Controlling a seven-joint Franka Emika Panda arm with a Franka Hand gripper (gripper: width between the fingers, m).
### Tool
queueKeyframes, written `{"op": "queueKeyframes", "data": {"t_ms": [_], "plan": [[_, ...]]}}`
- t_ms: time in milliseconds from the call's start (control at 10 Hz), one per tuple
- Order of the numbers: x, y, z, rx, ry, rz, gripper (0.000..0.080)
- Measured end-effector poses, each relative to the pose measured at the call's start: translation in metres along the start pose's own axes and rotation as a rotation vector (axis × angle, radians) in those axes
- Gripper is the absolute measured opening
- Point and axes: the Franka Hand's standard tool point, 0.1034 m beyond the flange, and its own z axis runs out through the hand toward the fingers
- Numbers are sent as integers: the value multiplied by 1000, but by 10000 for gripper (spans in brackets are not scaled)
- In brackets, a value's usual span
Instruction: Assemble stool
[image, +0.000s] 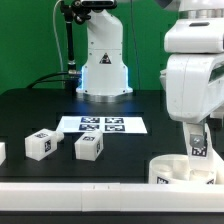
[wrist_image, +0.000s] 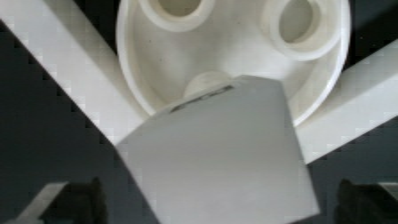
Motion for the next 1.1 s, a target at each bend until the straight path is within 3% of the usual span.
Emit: {"op": "queueKeyframes", "data": {"t_ms": [100,200,600,1100], "plan": [[-1,0,0,0,0,1,530],[-1,1,0,0,0,2,342],[-1,1,0,3,2,78,341],[-5,3,1,42,13,704,343]]}}
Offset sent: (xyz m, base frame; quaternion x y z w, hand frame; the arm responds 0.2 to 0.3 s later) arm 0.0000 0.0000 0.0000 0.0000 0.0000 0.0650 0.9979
